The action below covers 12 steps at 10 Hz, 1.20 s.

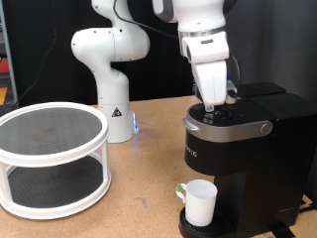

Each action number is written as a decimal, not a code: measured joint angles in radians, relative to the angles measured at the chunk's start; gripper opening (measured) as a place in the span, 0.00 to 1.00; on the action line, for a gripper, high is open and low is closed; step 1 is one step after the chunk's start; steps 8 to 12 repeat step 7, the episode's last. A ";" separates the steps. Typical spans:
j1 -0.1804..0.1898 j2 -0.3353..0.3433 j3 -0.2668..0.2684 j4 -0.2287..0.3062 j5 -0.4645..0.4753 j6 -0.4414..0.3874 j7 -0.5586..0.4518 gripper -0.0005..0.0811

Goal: Make a cup of coffee with the keurig machine

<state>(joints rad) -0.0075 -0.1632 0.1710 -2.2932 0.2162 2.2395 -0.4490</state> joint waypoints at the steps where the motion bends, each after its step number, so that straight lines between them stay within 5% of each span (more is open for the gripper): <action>1: 0.000 -0.025 -0.002 -0.022 0.029 0.001 -0.012 0.01; 7: -0.003 -0.160 -0.017 -0.037 0.085 -0.050 -0.022 0.01; 12: -0.003 -0.160 -0.017 -0.037 0.085 -0.050 -0.022 0.01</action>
